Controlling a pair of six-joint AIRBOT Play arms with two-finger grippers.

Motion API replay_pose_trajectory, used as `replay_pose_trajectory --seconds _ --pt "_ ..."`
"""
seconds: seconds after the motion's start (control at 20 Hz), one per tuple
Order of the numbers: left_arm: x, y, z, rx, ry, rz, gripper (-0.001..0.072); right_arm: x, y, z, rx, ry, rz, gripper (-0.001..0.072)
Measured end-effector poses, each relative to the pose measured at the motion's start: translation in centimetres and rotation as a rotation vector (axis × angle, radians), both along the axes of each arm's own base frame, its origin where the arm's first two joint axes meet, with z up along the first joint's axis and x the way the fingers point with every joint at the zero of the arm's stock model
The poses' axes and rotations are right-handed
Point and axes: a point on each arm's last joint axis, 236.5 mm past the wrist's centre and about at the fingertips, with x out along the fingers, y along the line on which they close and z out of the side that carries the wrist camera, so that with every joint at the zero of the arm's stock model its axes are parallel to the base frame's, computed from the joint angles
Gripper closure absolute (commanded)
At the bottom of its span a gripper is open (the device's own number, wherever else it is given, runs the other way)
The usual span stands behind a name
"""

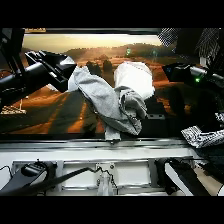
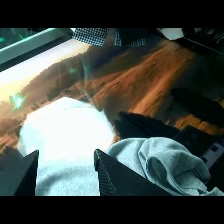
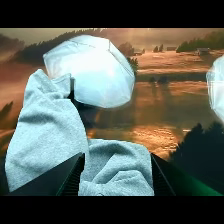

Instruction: Fold the clothes and pants, and hang the long-sleeved shirts on hangers.

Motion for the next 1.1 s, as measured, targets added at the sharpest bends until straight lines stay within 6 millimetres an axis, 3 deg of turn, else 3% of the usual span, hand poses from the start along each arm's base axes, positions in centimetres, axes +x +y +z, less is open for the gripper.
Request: replay_pose_trajectory --seconds 0.6,0.9,1.0,1.1 --pt "0.0 -0.1 0.2 -0.014 0.0 -0.001 0.0359 0.1 -0.1 0.1 0.001 -0.004 -0.003 0.0219" --pt "-1.4 -1.9 1.1 -0.144 0.07 -0.064 0.036 0.7 -0.5 0.8 0.004 -0.039 -0.031 0.0219" --pt "-1.6 -2.3 0.2 -0.14 0.105 -0.084 0.0372 1.1 -0.8 1.1 0.006 -0.057 -0.046 0.0219" --pt "-1.7 -2.7 -2.4 -0.097 0.168 -0.104 0.0371 1.2 -0.9 1.2 0.007 -0.063 -0.051 0.0219"
